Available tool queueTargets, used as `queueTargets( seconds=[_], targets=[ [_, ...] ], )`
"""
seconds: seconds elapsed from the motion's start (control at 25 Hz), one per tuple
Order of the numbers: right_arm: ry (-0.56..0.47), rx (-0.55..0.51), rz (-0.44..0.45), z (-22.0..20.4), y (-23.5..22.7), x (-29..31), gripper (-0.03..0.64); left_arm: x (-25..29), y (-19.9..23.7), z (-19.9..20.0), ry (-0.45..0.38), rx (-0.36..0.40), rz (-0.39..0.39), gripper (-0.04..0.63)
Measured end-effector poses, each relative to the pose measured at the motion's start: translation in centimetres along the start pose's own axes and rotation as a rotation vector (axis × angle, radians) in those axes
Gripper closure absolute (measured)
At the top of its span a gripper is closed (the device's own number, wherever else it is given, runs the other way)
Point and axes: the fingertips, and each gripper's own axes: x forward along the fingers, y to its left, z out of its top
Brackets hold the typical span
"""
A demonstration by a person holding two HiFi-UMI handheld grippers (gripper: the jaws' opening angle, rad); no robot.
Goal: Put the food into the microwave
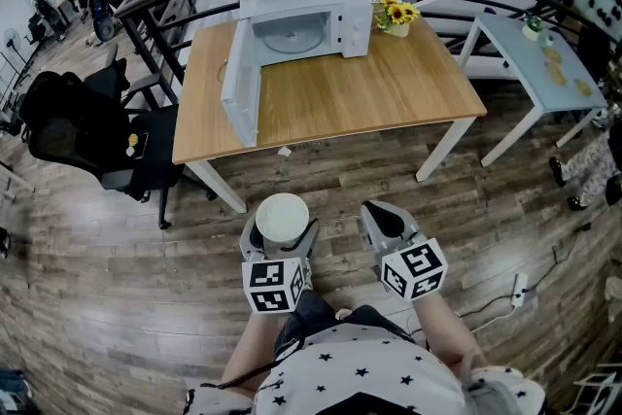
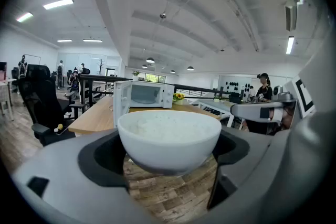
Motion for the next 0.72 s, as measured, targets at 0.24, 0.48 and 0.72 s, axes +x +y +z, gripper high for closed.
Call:
queueTargets(
  seconds=[0.24, 0.48, 0.72],
  targets=[
    [-0.028, -0.001, -0.009, -0.9, 1.2, -5.4, 0.611, -4.1, -4.0, -1.4, -0.003, -0.015, -0.015, 0.110],
    [-0.045, -0.002, -0.008, -0.9, 1.9, -7.5, 0.611, -5.8, -5.0, -1.2, -0.026, -0.023, -0.013, 0.110],
    [-0.043, -0.010, 0.000, -1.0, 2.1, -8.2, 0.611, -6.0, -5.9, -1.2, -0.035, -0.019, -0.020, 0.110]
  ],
)
